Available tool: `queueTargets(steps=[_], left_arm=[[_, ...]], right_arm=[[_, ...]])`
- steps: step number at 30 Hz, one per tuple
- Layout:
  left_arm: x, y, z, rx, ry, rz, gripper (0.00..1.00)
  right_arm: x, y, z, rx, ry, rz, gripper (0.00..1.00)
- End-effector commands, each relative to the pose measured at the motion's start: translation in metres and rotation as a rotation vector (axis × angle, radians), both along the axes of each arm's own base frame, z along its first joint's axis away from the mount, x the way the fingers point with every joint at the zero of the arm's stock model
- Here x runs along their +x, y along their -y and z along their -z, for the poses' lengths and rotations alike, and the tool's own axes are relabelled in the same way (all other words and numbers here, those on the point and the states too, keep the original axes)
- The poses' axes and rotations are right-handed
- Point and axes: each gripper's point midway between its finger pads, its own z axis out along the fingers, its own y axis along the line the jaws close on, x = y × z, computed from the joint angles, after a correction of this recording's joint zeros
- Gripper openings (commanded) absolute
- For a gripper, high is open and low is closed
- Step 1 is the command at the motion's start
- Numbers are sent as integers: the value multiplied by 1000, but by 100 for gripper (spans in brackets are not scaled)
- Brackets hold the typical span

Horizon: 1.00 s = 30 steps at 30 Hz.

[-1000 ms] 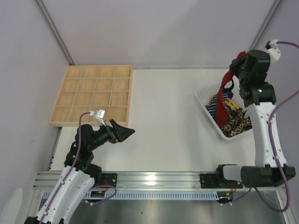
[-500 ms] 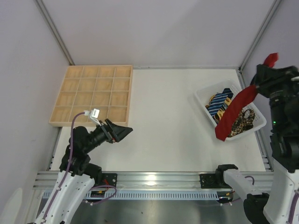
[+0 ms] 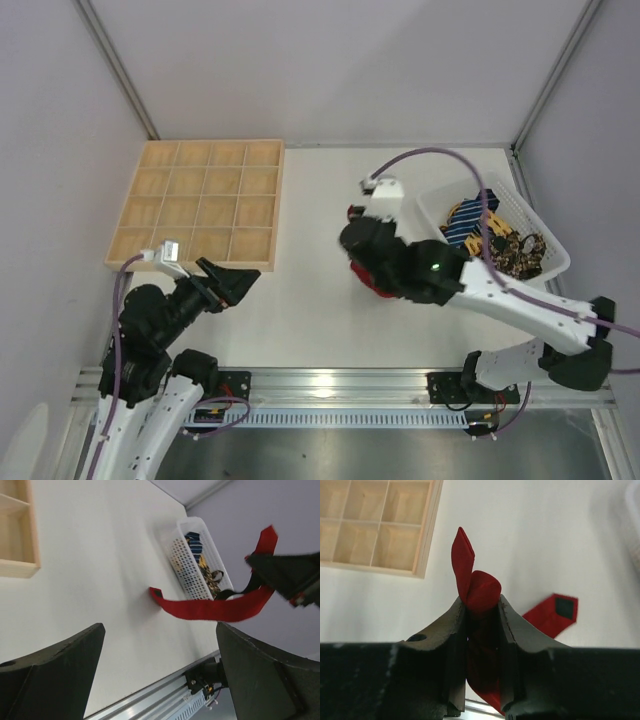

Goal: Roll the ties
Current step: Move the tie to the center of the board

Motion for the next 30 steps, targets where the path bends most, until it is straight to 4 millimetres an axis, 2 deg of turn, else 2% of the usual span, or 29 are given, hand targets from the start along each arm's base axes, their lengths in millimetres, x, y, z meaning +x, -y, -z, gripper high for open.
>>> queueTargets(steps=[1,2,5,6,8,9,10,12,14,16,17,18,19,20,22,23,24,26,27,28,29,30], left_arm=[[-8,-40,4,50,-61,-215,100],[-12,-55,5,69,-81,-289,100],[-21,-74,-3,59,-55,-384,100],[-23,-80,-2,67,-55,-413,100],[-27,-86,-4,54,-48,-442,100],[-29,-88,-3,54,-51,-453,100],[-29,-89,-1,53,-54,-459,100],[-30,-90,3,54,-67,-463,100],[-29,-89,10,55,-88,-462,100],[-27,-87,13,53,-97,-458,100],[-25,-86,16,56,-105,-457,100],[-25,-85,16,55,-105,-449,100],[-23,-84,15,55,-102,-446,100],[-21,-83,16,63,-108,-443,100],[-18,-80,16,73,-112,-426,100],[-16,-72,17,71,-115,-389,100],[-11,-67,23,87,-144,-366,100],[-9,-46,40,90,-219,-259,100],[-9,-39,49,87,-263,-225,100],[-7,-32,63,88,-343,-201,98],[-8,-26,81,93,-410,-174,98],[-10,-15,86,74,-443,-113,97]], right_arm=[[-8,-21,27,-43,85,157,4],[-18,-42,52,-96,65,119,4],[-34,-66,95,-120,-12,73,9],[-43,-84,114,-133,-31,31,11],[-58,-99,143,-181,-68,-37,20],[-64,-113,150,-175,-71,-79,24],[-78,-125,166,-212,-105,-138,29],[-90,-133,174,-253,-114,-194,44],[-113,-142,180,-285,-122,-312,60],[-136,-142,176,-264,-124,-397,64],[-144,-132,188,-286,-135,-434,64],[-153,-133,191,-267,-140,-479,65],[-162,-128,190,-250,-135,-508,74],[-171,-117,192,-235,-128,-543,76],[-168,-101,190,-213,-142,-515,76],[-150,-86,181,-178,-152,-455,76],[-144,-74,193,-178,-201,-449,74],[-127,-69,199,-101,-281,-476,70],[-110,-72,194,15,-349,-491,66],[-98,-62,203,46,-392,-445,54],[-89,-59,204,68,-415,-430,47],[-76,-54,209,95,-456,-421,39]])
